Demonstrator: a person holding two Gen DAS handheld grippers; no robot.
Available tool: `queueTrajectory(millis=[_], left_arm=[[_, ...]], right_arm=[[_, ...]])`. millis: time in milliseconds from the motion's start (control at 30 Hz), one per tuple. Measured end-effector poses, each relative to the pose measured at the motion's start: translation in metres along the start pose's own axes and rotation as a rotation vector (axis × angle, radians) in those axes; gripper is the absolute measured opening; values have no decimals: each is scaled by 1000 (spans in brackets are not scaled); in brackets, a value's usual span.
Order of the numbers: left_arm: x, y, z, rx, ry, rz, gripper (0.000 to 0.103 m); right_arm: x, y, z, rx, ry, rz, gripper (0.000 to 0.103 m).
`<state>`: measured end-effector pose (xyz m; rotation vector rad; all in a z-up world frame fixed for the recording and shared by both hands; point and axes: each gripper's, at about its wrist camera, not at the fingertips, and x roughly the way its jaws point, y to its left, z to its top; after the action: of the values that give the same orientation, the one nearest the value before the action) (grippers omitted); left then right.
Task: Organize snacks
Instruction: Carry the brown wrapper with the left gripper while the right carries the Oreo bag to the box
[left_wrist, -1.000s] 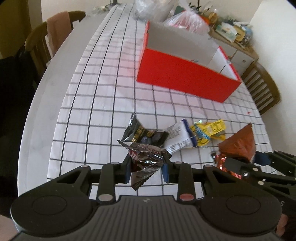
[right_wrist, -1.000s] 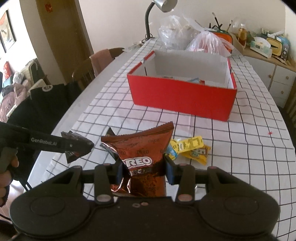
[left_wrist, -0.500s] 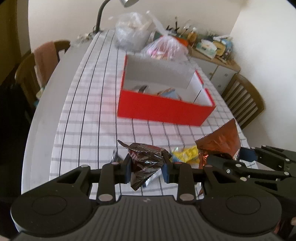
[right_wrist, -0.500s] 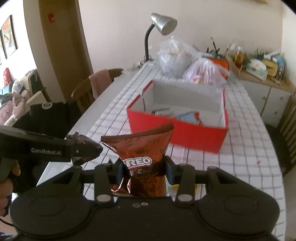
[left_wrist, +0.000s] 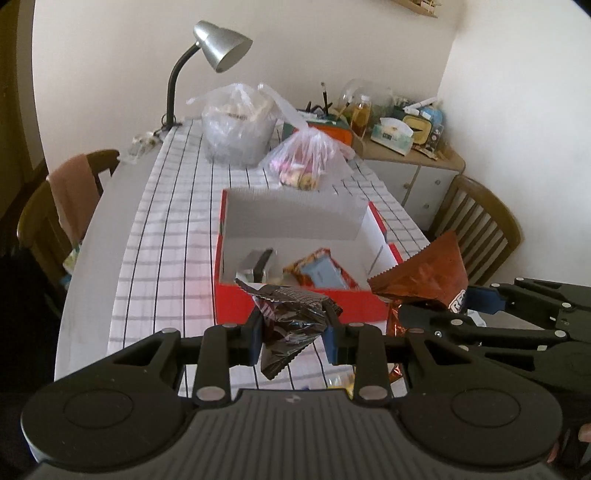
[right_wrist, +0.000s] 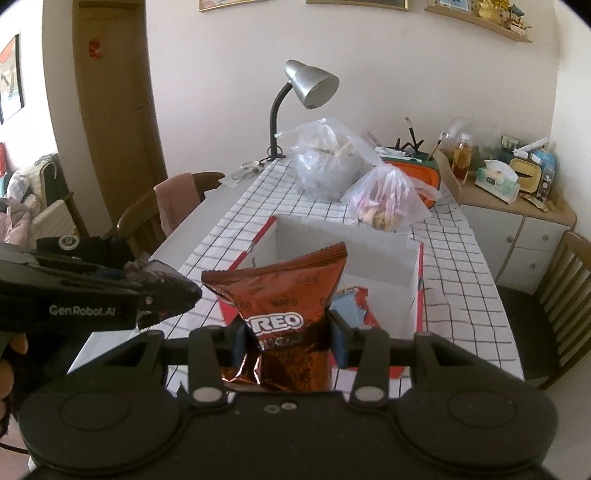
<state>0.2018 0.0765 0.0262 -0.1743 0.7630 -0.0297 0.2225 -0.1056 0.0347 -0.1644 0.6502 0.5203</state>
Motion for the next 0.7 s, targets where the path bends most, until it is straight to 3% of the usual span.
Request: queueTrajectory(millis=[433,700], left_arm=[[46,0,50,36,-13,50,31],[94,11,69,22,46,91,31]], right_arm=[[61,-43,32,16,46,-75,41],[111,-69,40,-7,102,-123,41]])
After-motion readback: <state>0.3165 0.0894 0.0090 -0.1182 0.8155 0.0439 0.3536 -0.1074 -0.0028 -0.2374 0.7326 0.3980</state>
